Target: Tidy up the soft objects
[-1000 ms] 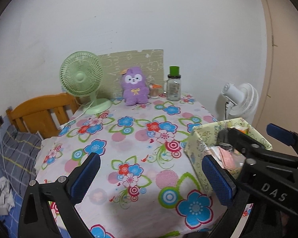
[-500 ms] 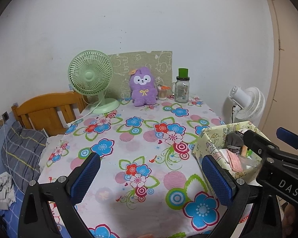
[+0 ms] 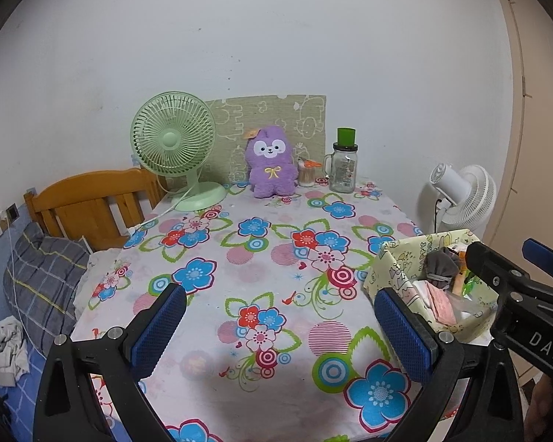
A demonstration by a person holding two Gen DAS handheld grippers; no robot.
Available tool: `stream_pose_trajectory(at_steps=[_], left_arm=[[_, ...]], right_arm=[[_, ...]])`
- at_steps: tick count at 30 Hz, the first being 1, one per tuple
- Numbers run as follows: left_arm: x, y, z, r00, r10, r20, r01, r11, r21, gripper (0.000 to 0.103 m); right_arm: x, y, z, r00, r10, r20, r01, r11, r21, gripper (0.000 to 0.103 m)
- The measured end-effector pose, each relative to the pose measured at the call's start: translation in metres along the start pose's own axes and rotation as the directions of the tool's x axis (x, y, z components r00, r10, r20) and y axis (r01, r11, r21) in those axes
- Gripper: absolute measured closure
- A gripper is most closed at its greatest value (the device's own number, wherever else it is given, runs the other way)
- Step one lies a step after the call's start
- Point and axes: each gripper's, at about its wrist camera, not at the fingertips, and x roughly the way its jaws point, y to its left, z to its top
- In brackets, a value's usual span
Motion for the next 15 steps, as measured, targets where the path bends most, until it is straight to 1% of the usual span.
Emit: stream_pose_trajectory(at_steps=[4, 6, 15], left_arm=[[-0.0003, 0.0007, -0.0004, 1.000, -0.009, 0.006, 0.009, 1.000, 0.004, 0.000], [-0.0003, 0.0012, -0.0004, 1.000, -0.011, 0.008, 0.011, 1.000, 0.003, 0.000], [0.0001, 0.0027, 0.0016, 1.000, -0.013, 0.009, 0.013, 1.000, -0.002, 0.000]], right_arm=[[0.0000, -0.0004, 0.0003, 1.000, 0.000, 0.001, 0.000, 1.000, 0.002, 0.012], [0.0003, -0.0010, 0.0004, 1.000, -0.006, 0.004, 0.006, 1.000, 0.003, 0.009], [-0.0005, -0.0034, 0.0004, 1.000, -0.015, 0.014, 0.015, 1.000, 0.002, 0.008]])
